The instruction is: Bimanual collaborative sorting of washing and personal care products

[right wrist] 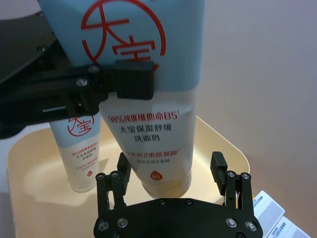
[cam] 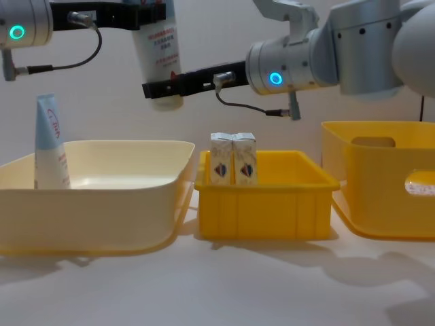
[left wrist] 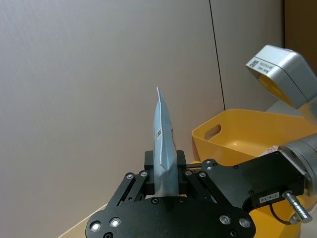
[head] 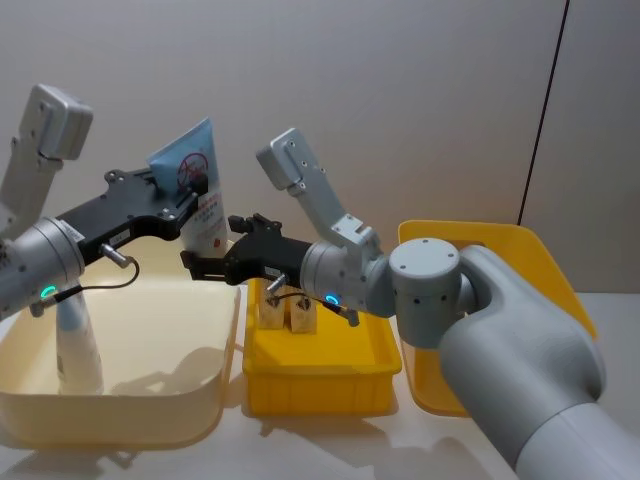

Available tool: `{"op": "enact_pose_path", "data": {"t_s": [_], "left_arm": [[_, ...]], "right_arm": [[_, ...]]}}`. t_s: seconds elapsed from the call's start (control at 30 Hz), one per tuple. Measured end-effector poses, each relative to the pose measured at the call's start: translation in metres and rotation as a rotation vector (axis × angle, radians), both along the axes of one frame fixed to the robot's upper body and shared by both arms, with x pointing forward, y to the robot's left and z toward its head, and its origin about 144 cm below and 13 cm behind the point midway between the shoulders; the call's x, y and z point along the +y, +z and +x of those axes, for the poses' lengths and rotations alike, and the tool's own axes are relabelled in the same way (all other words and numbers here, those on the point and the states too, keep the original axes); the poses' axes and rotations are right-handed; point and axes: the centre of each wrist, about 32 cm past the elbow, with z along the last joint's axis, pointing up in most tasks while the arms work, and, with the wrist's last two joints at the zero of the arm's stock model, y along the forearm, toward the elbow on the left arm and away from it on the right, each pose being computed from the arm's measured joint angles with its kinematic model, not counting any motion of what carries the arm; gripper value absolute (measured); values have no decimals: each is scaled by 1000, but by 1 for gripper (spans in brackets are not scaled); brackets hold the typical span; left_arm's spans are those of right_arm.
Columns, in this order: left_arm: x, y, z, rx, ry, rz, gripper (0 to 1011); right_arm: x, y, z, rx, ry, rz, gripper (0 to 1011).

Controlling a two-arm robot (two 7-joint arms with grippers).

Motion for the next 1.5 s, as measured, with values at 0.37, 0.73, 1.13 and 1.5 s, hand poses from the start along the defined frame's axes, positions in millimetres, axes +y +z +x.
{"op": "enact_pose_path", "data": {"t_s": [0.37,0.73,1.13,1.5], "left_arm": [[1,-3,-1,8,-2,-5,234],[2,-4,-2,8,-6,-8,234],[3,-5,-2,7,-8,-9,234],[3,-5,-2,8,-9,-9,234]], "right_arm": [[10,0,0,14,15,24,1001],[13,0,0,19,23,33,760],[15,0,0,21,26,36,656],[16,0,0,22,27,38,628]]}}
